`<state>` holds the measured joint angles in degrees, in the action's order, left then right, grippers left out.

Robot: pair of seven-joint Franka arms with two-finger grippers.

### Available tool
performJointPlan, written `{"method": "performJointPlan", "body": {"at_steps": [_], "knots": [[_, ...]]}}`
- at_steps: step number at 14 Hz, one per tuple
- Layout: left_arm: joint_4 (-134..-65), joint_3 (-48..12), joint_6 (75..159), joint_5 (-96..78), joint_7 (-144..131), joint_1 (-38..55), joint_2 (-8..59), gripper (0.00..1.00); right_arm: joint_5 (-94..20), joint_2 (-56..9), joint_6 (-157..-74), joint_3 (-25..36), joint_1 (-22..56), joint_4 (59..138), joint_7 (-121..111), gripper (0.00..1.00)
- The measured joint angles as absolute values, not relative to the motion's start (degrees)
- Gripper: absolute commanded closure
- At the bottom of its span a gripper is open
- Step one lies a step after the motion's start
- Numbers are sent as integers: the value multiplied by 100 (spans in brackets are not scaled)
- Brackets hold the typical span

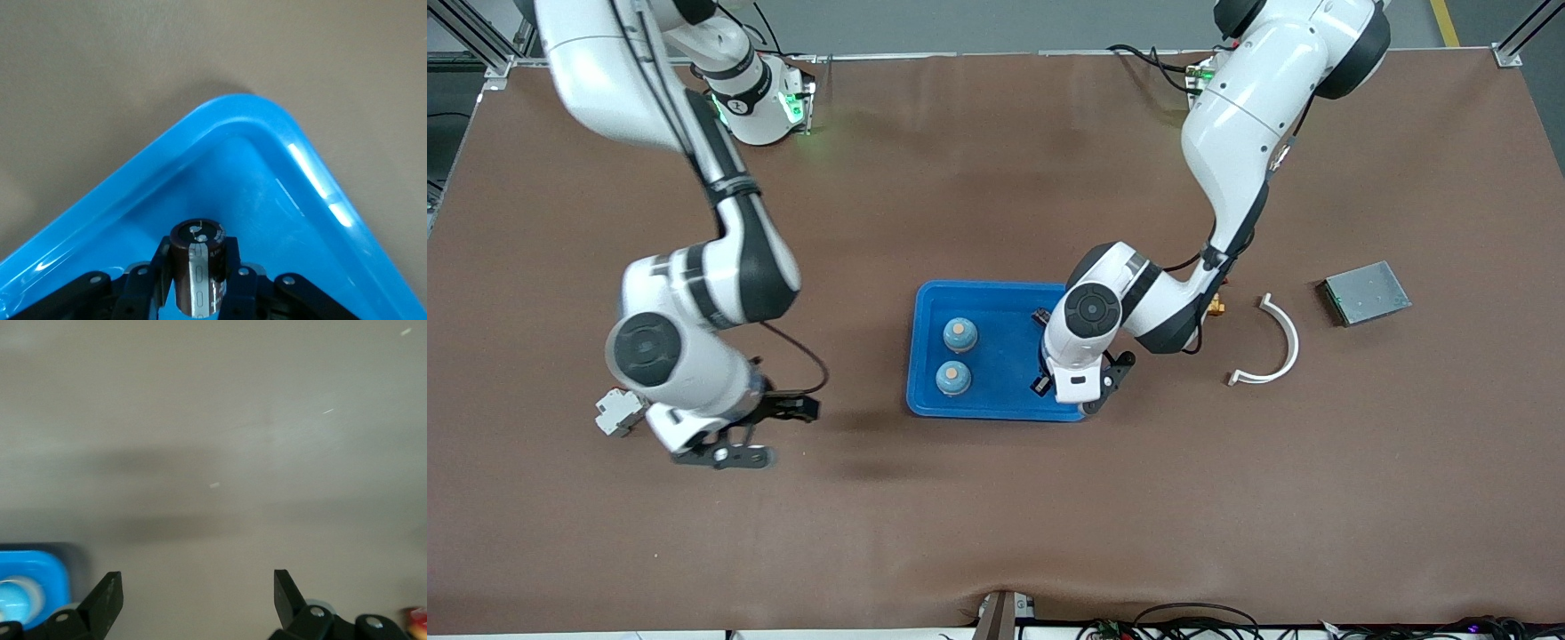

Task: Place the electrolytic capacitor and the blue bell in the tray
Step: 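Release the bell in the tray and withdraw the right gripper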

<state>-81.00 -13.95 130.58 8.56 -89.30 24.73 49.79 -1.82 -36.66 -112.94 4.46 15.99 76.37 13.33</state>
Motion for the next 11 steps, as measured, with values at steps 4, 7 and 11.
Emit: {"method": "performJointPlan", "body": {"at_steps": [4,7,11], "knots": [[-8100,-1381,13064,856,-8930,2480,5002,77,-188,-3541,-11024,445,916,7635,421,0],[-8099,-1377,13064,856,-8930,2480,5004,0,-188,-3280,-10593,444,605,7630,38,0],[-8051,-1377,13064,856,-8930,2480,4998,0,-182,-2753,-9820,444,400,7622,-46,0]]}}
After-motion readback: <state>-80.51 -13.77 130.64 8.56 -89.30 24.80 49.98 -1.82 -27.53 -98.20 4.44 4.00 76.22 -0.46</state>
